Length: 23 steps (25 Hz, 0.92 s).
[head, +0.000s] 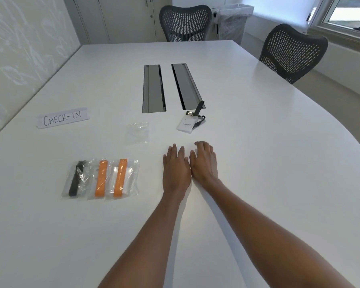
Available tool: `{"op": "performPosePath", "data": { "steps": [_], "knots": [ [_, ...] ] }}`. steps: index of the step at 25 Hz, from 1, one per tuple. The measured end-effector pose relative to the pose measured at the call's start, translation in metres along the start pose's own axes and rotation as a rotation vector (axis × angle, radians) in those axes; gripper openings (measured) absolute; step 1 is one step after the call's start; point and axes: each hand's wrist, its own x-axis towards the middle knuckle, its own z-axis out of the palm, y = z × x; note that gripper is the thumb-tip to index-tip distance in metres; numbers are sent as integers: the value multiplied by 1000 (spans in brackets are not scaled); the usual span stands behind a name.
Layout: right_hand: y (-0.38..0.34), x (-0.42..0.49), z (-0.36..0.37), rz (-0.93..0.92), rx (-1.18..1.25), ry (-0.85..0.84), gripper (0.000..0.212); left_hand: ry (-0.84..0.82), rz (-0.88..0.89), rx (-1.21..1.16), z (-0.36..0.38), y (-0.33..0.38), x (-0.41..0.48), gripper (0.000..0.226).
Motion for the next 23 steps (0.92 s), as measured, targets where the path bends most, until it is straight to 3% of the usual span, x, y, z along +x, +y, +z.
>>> {"op": "performPosePath", "data": {
  "steps": [3,11,15,18,23],
  "knots": [
    [9,36,7,65,47,-1,40,8,17,167,14,-2,0,48],
    [1,128,27,300,253,70,44,34,21,274,24,-3,1,48],
    [-12,155,32,418,83,2,58,60,20,284,26,-3,2,44],
    [-14,163,32,471,63,-35,54,69,18,282,27,-3,3,43],
    [-6,155,25,499,243,-46,45,56,11,276,26,-2,3,44]
  ]
}}
